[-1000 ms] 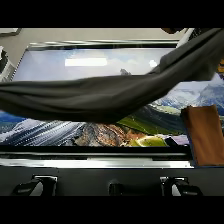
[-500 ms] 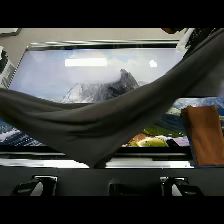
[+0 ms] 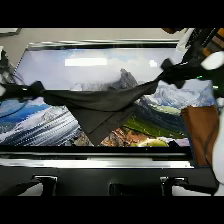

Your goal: Fold the clothes and pants, and hang the long-sleeved shirts on hangers.

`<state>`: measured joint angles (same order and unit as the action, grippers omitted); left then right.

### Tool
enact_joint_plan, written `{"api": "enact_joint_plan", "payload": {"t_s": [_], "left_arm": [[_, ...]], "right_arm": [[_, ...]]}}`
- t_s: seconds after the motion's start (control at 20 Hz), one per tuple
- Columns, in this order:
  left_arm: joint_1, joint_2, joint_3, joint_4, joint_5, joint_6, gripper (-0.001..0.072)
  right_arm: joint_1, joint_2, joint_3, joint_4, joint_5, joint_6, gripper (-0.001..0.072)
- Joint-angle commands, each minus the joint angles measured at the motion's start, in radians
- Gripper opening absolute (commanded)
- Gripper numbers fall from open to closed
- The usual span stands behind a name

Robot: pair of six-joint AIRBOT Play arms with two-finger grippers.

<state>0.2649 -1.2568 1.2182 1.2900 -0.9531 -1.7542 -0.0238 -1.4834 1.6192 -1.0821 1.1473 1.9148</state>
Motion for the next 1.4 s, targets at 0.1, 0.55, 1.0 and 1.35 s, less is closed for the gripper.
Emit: {"api": "enact_joint_plan", "payload": {"t_s": [0.1,0.55,1.0,1.35], "left_arm": [[-0.053,-0.201,-0.014,-0.018,0.027,0.001,0.0017],[0.036,-0.074,-0.026,-0.014,-0.239,0.045,0.047],[-0.23,0.096,-0.437,-0.236,-0.188,0.049,0.047],[-0.46,0.056,-0.492,-0.271,-0.003,-0.098,0.047]], "right_arm": [[0.117,-0.191,0.001,-0.005,-0.112,0.013,0.003],[0.126,-0.164,0.002,-0.098,-0.063,0.013,0.003],[0.126,-0.111,0.002,-0.153,0.009,0.013,0.003],[0.126,-0.108,0.002,-0.157,0.051,0.013,0.003]]}}
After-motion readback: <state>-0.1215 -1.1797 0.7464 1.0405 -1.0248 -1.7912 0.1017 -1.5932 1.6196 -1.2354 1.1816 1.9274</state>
